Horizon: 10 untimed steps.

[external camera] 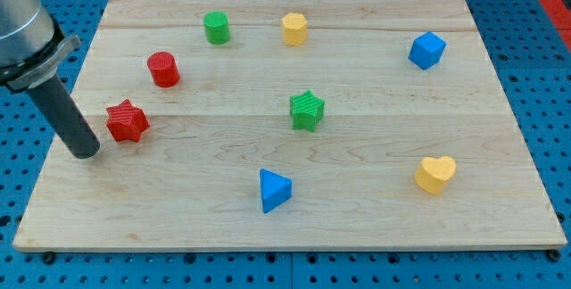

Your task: Slide the red star below the red circle

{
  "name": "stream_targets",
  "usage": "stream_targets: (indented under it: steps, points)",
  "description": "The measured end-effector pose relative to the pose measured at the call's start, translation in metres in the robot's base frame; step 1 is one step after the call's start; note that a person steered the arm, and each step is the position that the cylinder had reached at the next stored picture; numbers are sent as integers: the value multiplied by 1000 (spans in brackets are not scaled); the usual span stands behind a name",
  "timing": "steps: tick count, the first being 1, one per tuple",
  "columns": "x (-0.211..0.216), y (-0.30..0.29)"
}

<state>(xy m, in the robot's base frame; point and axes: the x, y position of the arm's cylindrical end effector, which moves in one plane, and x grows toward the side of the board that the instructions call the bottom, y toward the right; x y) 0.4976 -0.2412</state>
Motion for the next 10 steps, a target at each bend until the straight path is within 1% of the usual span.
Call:
stream_targets:
  steps: [3,4,5,6,7,8,9,10]
  points:
    - [-44,31]
    - [-33,23]
    - [-20,34]
    - [-14,72]
    - [-25,75]
    - [-20,53]
    - [-23,59]
    - [-41,69]
